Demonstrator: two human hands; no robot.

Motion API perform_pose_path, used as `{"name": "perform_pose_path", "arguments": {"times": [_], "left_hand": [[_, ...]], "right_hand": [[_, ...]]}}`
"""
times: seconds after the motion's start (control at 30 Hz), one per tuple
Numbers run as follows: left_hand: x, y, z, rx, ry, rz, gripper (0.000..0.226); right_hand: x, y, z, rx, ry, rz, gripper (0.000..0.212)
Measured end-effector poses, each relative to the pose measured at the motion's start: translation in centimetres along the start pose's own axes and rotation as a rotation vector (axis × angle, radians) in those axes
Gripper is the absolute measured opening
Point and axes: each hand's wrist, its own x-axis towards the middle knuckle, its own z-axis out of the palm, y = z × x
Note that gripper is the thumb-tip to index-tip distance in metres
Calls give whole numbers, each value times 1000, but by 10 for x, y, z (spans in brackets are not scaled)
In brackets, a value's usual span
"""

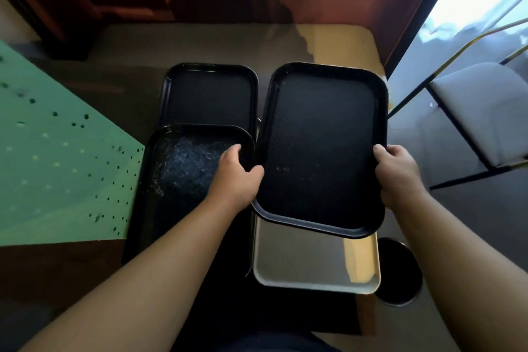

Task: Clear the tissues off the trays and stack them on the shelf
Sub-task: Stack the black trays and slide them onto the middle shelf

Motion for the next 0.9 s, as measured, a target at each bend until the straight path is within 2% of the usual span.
{"name": "perform_pose_path", "arguments": {"times": [0.1,0.2,0.27,0.33,0.47,0.57,0.67,0.73,0.9], "left_hand": [[-8,-19,-22,-118,53,-116,61],[-20,-42,-47,-461,45,-266,33],[-30,-61,-61,-570,74,-301,22],[-43,-84,-75,-491,137,-279,24],[-72,-123,-92,-235,299,-294,54],[-86,-144,-96,-81,404,-346,57],[-90,-161,-99,-3,483,-367,49],[-91,-171,-101,-22,485,-399,46],[-95,-181,-97,-136,358,-428,52]], "right_hand": [[-27,-2,21,75,-72,3,20],[-53,-7,55,120,-181,38,24],[-71,-8,77,116,-259,67,23],[-89,-2,96,73,-341,88,22],[-117,21,135,-57,-405,51,29],[-137,34,154,-107,-433,75,27],[-145,44,166,-125,-452,134,21],[-148,49,169,-140,-463,155,23],[-152,53,169,-141,-463,177,22]]}}
